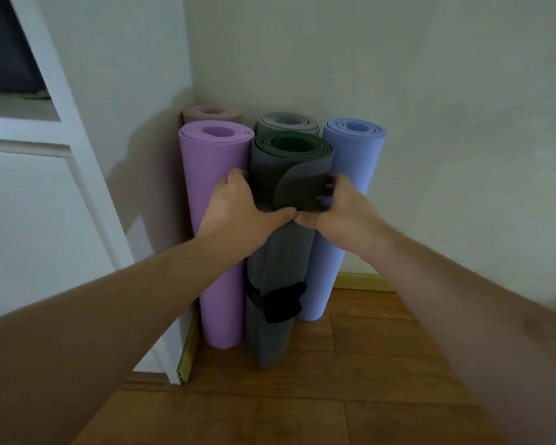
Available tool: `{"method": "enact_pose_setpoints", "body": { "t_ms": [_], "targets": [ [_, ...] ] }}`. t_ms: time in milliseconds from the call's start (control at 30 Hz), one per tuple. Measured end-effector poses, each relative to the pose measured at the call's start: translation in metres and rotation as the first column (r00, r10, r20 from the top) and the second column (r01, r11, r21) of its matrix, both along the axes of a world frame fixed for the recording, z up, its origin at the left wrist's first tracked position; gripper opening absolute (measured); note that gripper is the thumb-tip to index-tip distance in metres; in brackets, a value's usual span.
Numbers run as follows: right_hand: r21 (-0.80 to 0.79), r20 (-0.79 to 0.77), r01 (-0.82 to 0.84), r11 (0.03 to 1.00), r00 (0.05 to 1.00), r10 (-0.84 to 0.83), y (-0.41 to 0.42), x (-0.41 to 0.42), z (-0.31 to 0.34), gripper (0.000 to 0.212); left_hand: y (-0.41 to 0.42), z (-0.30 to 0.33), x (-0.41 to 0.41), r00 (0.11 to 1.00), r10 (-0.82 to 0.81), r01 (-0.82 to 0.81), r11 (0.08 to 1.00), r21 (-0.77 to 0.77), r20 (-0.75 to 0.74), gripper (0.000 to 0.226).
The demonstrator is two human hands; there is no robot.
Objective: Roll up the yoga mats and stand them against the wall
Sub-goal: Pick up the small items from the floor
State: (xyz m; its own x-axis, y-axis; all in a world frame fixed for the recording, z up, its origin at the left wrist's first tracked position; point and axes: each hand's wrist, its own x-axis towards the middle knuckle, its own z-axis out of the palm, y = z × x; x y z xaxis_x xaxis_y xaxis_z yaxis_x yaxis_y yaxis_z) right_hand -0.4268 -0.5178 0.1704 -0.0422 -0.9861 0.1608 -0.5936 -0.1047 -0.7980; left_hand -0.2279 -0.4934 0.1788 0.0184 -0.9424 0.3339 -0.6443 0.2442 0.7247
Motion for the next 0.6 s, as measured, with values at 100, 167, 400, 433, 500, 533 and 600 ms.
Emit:
{"method": "enact_pose_setpoints", "body": {
  "t_ms": [100, 167, 400, 433, 500, 533, 600],
  "targets": [
    [0.008, 0.002, 0.024, 1.0, 1.0, -0.024, 0.012, 0.002, 0.007, 0.119, 0.003, 0.0, -0.001, 1.0, -0.002, 0.002, 1.0, 0.003, 0.002, 0.098],
    [0.034, -0.035, 0.063, 0.997, 0.997, -0.061, 0.024, 0.004, 0.014, 0.107, 0.004, 0.0, -0.001, 1.0, -0.006, 0.006, 1.0, 0.012, 0.008, 0.102],
    [0.06, -0.105, 0.172, 0.983, 0.981, -0.165, 0.052, -0.003, 0.007, 0.078, 0.021, -0.005, 0.0, 1.0, 0.01, -0.011, 0.999, 0.051, 0.023, 0.1],
    [0.055, -0.107, 0.193, 0.98, 0.977, -0.186, 0.059, -0.004, 0.005, 0.066, 0.026, -0.007, 0.002, 0.999, 0.016, -0.018, 0.998, 0.063, 0.03, 0.098],
    [0.054, -0.098, 0.216, 0.975, 0.973, -0.21, 0.075, -0.004, 0.001, 0.042, 0.037, -0.009, 0.007, 0.999, 0.038, -0.04, 0.995, 0.089, 0.025, 0.09],
    [0.066, -0.092, 0.221, 0.973, 0.972, -0.214, 0.083, -0.004, 0.0, 0.032, 0.044, -0.008, 0.011, 0.999, 0.045, -0.046, 0.994, 0.103, 0.015, 0.083],
    [0.102, -0.101, 0.212, 0.972, 0.974, -0.202, 0.103, 0.003, 0.003, 0.022, 0.066, -0.005, 0.023, 0.999, 0.03, -0.034, 0.991, 0.129, 0.028, 0.06]
  ]
}}
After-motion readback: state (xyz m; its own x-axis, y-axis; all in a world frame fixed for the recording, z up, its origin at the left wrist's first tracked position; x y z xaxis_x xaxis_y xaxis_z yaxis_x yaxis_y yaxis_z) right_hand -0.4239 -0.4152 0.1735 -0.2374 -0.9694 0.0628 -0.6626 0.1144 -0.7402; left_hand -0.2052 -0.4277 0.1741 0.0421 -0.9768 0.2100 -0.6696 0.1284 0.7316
